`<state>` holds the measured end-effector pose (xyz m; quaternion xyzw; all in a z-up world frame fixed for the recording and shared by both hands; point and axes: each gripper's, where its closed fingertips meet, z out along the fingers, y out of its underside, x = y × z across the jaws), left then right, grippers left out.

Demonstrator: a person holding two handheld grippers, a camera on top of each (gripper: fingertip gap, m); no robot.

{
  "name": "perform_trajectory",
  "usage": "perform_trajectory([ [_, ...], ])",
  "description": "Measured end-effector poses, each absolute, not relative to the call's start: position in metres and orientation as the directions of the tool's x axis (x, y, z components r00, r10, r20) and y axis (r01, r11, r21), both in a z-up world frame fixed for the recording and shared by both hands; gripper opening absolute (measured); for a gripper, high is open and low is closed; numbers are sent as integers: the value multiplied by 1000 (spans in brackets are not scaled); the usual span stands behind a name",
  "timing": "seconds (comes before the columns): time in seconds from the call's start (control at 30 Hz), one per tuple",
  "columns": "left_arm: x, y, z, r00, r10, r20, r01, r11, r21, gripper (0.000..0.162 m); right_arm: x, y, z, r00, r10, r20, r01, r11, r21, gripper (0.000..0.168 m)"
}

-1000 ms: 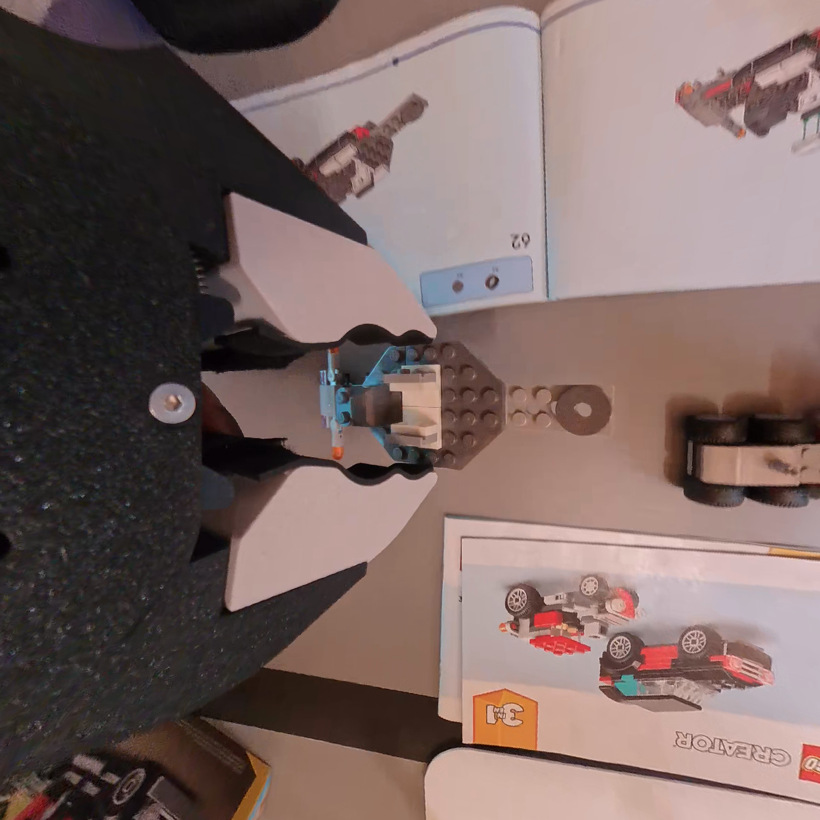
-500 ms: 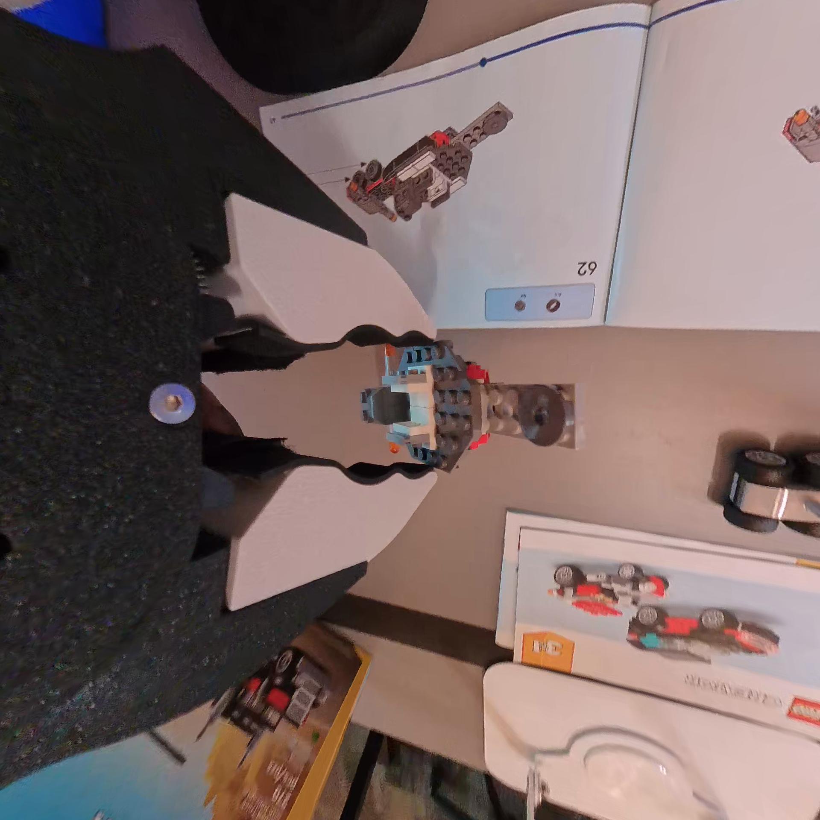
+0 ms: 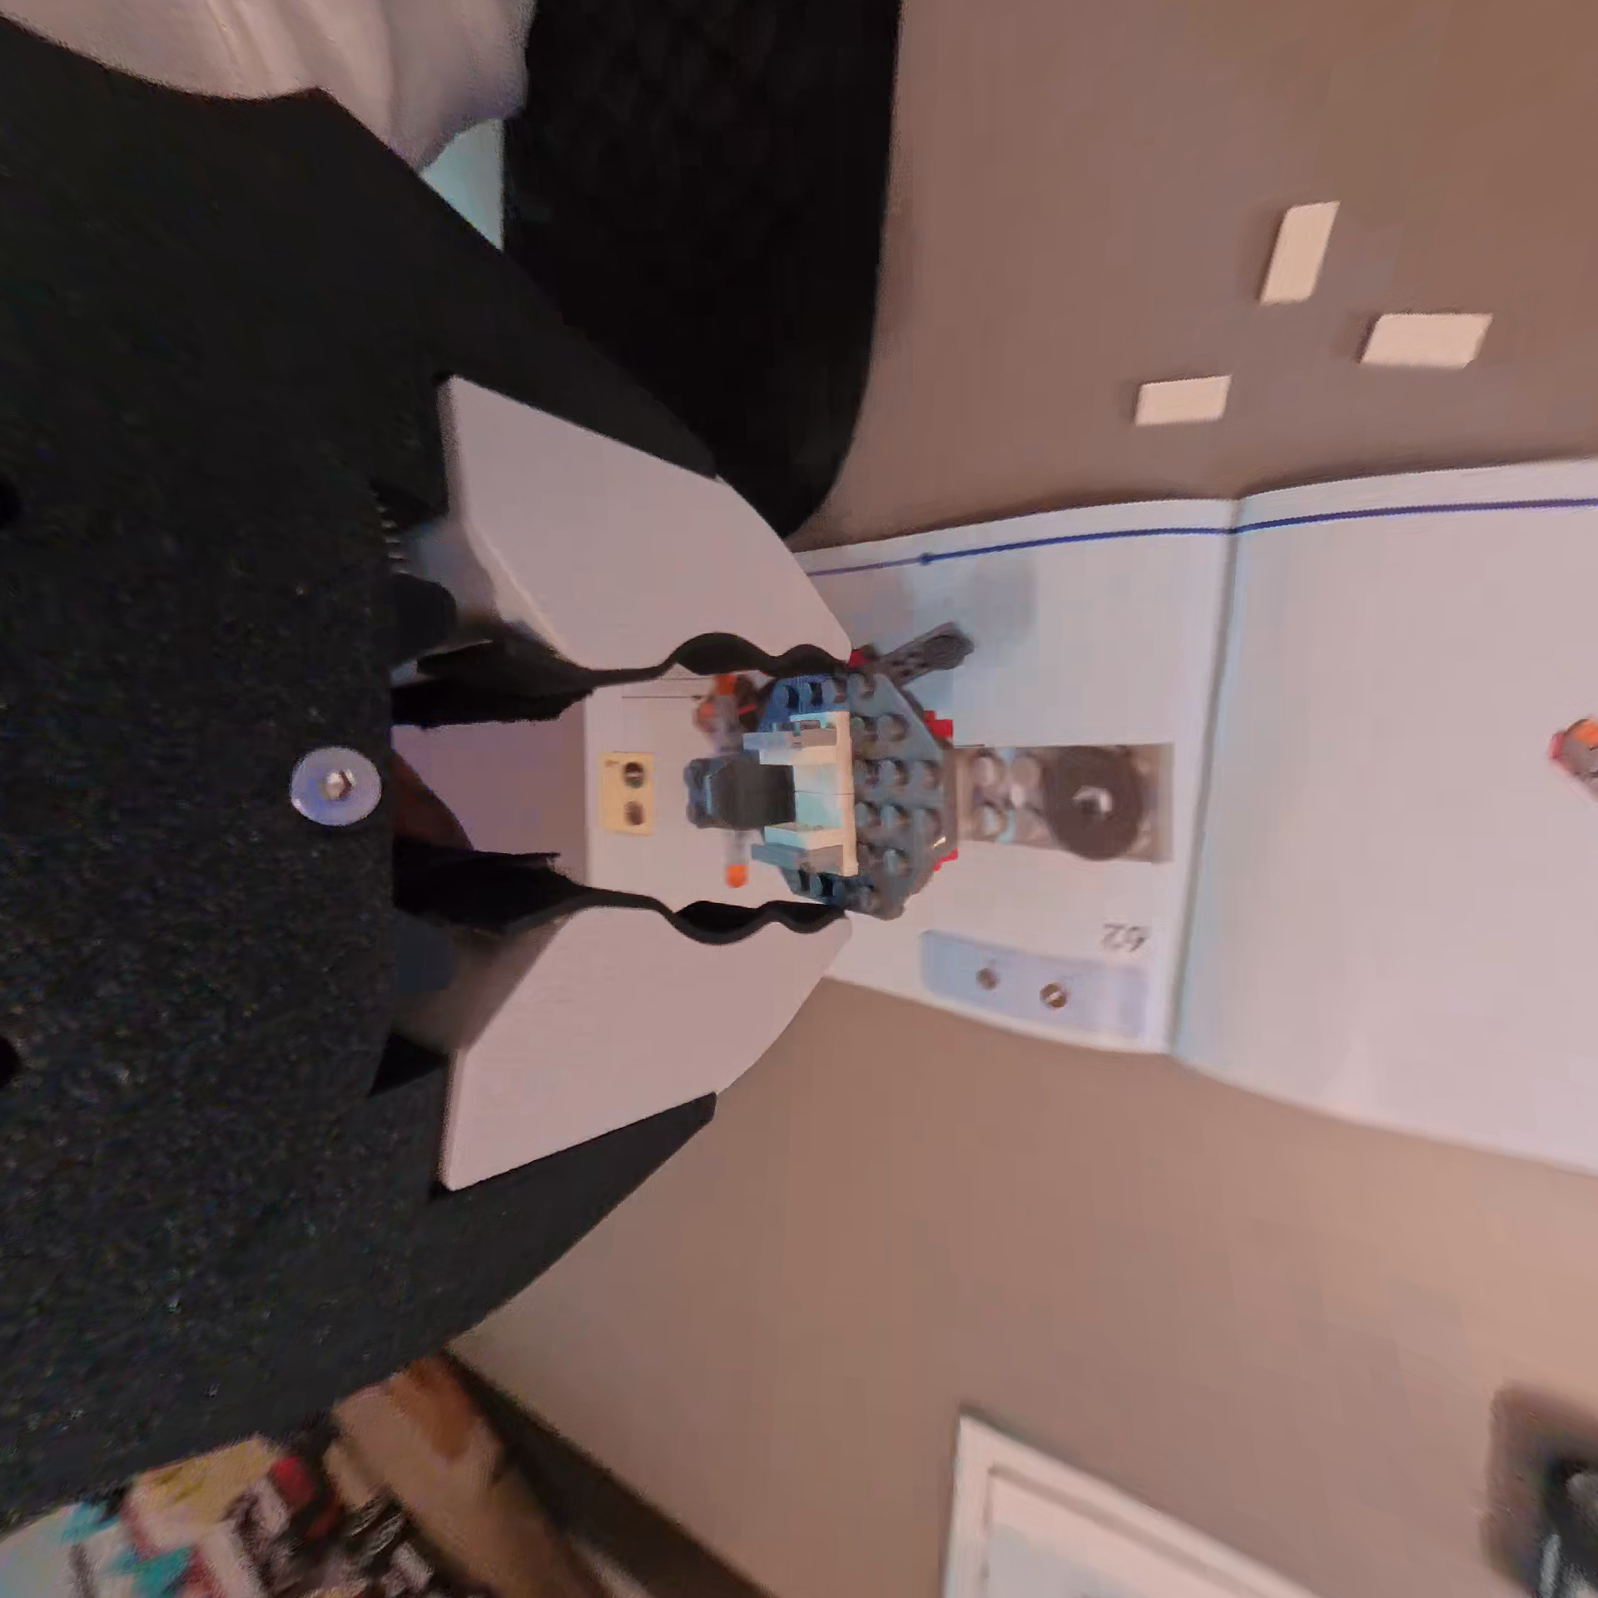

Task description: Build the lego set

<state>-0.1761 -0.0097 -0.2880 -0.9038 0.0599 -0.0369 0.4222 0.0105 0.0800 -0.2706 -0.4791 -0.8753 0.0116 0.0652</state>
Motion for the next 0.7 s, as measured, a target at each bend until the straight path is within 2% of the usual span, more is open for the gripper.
perform_trajectory([
  [0.17,-176,-10,-288,990,-140,0,-90,-633,-769,31,-8,66,-301,-549,832,75,828,554,-85,50],
  [0.43,-177,-10,-287,991,-136,13,-76,-629,-774,32,-16,64,-301,-516,849,109,813,526,-249,50],
  [0.7,-176,-9,-287,990,-140,-4,-92,-630,-771,33,-30,51,-277,-377,922,94,755,364,-546,68],
])
